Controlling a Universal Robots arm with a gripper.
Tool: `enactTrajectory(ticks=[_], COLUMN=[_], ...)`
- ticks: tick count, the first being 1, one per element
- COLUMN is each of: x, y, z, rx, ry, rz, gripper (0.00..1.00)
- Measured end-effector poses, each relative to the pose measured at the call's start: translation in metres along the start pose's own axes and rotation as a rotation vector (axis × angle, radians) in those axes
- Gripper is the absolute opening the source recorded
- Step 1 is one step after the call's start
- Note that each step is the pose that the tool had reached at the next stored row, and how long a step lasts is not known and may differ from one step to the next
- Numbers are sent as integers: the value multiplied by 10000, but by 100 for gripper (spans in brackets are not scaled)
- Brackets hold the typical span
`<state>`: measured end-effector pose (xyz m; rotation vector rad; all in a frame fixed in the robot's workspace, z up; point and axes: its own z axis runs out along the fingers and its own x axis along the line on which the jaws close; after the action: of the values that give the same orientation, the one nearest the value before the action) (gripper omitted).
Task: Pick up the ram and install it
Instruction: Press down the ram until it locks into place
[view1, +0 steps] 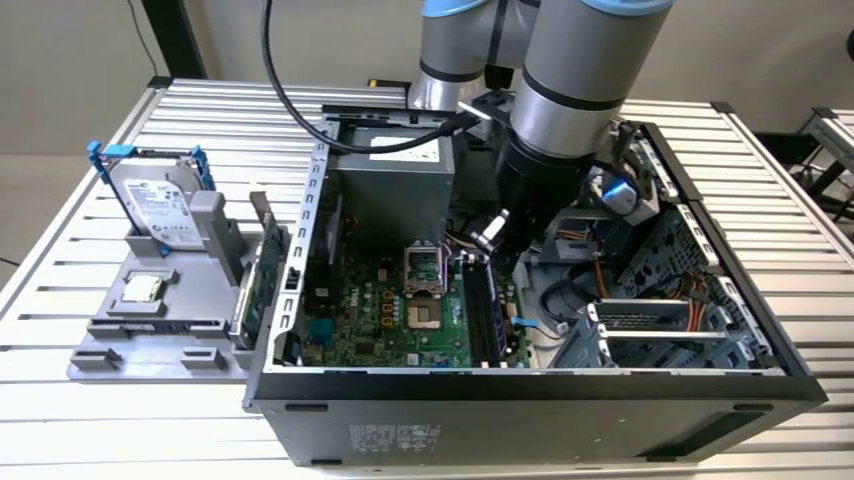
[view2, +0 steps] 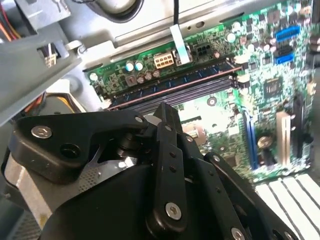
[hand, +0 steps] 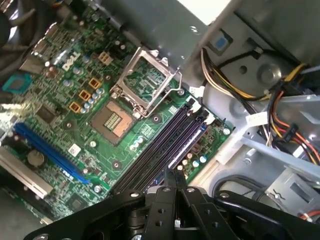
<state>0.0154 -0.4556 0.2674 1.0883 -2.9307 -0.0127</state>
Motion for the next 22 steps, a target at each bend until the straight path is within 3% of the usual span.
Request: enactTrajectory(ticks=[22], x=[0], y=[0], z=[0], rx=[49], ry=[53], rz=[-3847], gripper=[0])
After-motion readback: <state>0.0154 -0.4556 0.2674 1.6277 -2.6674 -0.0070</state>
